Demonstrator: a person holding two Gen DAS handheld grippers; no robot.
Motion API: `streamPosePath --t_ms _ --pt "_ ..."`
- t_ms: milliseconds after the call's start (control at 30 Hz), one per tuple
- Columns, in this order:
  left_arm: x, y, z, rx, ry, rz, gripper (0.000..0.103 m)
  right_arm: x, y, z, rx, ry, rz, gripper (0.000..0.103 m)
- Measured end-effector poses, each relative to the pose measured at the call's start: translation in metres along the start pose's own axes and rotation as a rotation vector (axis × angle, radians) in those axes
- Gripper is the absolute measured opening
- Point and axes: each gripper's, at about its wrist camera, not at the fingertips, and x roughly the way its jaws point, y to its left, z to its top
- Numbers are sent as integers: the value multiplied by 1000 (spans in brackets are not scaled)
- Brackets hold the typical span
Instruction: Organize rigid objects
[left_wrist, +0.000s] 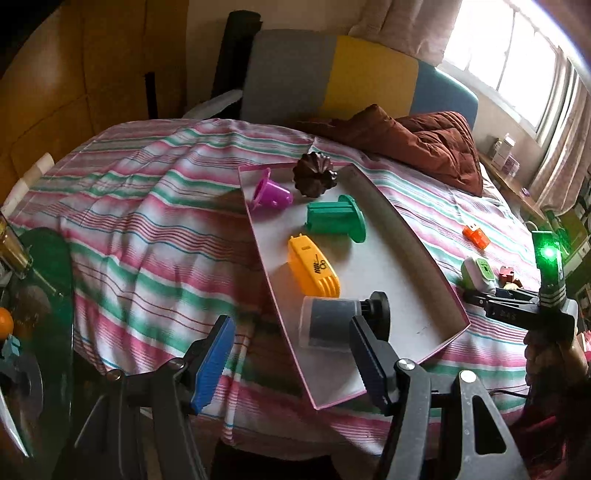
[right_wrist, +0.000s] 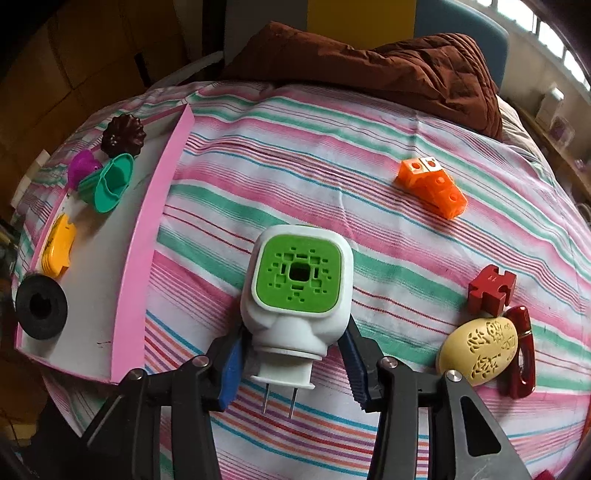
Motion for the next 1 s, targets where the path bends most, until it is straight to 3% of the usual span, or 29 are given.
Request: streamPosePath --t_ms 333,367,400,433,500,567,633,700,767,833,867,900,1000 --pt "-1 6 -2 -21 -2 8 65 -10 5 -3 38 -29 37 46" --pt "-1 7 -2 -24 -4 8 65 -14 6 -2 41 -43 42 42" --pt "-1 8 -1 -27 -5 9 65 -18 6 -1 41 -54 48 13" --pt "-1 8 -2 -28 -6 9 65 -21 8 0 41 -58 56 0" --pt "0 8 -1 -29 -3 8 65 -26 11 4 45 -70 71 0" --pt "1 8 -2 -27 2 8 65 -19 20 6 -1 -24 83 0" --pt "0 7 -3 -26 1 -1 65 -9 27 2 -34 17 36 0" --pt "-2 8 -3 -24 -5 0 65 -3 25 -4 -13 37 61 1" --pt "-1 10 -3 -27 -2 5 65 -6 18 -8 26 25 91 8" --pt "2 11 -3 -39 9 1 65 -9 11 -9 56 16 103 36" --pt "4 11 -4 -38 13 0 65 -12 8 -9 62 3 98 58" --pt "4 10 -4 -36 16 0 65 -15 6 -9 63 -12 99 63" --pt "5 8 -5 -30 19 -3 65 -18 -2 -7 127 -17 158 63"
